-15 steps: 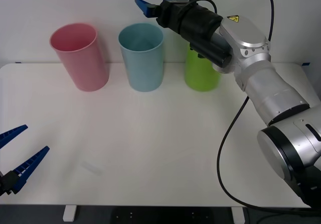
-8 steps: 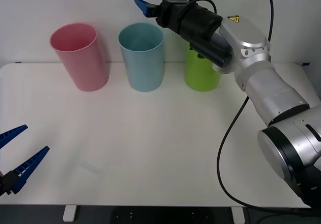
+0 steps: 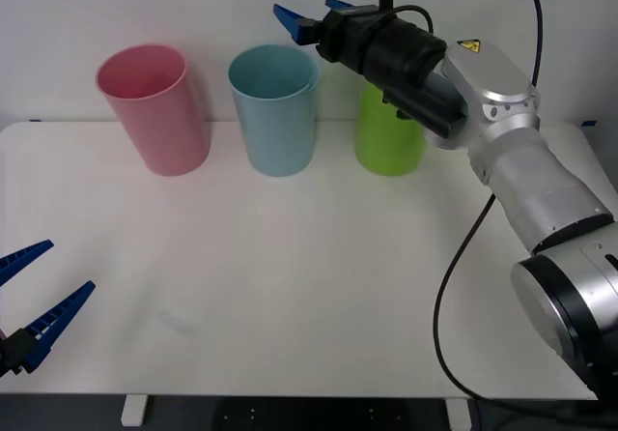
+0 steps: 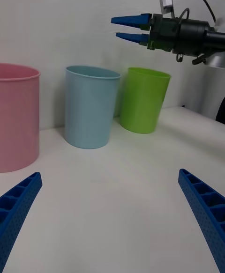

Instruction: Grasp the object on the table and drop it into the matching bin: aluminum can to the light blue bin, PET bottle to the pink bin.

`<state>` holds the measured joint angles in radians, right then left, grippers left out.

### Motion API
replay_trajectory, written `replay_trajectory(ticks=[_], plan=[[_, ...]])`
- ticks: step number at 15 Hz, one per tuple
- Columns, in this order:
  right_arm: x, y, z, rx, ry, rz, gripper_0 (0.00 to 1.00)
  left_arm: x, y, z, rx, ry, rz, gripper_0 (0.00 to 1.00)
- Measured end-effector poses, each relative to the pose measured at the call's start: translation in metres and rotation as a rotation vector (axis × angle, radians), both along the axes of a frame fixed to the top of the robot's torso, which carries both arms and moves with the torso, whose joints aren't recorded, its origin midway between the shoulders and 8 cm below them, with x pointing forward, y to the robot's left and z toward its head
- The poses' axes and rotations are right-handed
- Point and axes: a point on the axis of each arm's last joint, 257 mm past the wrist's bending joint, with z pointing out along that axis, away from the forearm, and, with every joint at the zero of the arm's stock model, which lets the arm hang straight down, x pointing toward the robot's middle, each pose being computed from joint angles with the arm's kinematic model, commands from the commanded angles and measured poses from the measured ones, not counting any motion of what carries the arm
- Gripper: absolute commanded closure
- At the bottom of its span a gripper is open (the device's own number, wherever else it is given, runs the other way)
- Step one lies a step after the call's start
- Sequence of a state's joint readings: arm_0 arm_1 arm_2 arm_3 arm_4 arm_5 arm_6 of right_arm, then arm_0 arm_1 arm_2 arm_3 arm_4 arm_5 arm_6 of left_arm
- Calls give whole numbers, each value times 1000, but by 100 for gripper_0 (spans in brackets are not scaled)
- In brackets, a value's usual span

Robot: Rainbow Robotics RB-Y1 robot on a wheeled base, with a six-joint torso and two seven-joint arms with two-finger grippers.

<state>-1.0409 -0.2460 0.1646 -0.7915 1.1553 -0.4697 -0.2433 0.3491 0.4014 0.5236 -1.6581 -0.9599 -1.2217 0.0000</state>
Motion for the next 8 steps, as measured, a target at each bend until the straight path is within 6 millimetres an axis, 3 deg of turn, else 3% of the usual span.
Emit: replay_trajectory(ticks=[4, 8], plan=[[-23, -22, -11, -40, -64, 6, 0, 0, 0, 0, 0, 0, 0, 0], [-61, -52, -27, -67, -117, 14, 0, 0, 0, 0, 0, 0, 0, 0]])
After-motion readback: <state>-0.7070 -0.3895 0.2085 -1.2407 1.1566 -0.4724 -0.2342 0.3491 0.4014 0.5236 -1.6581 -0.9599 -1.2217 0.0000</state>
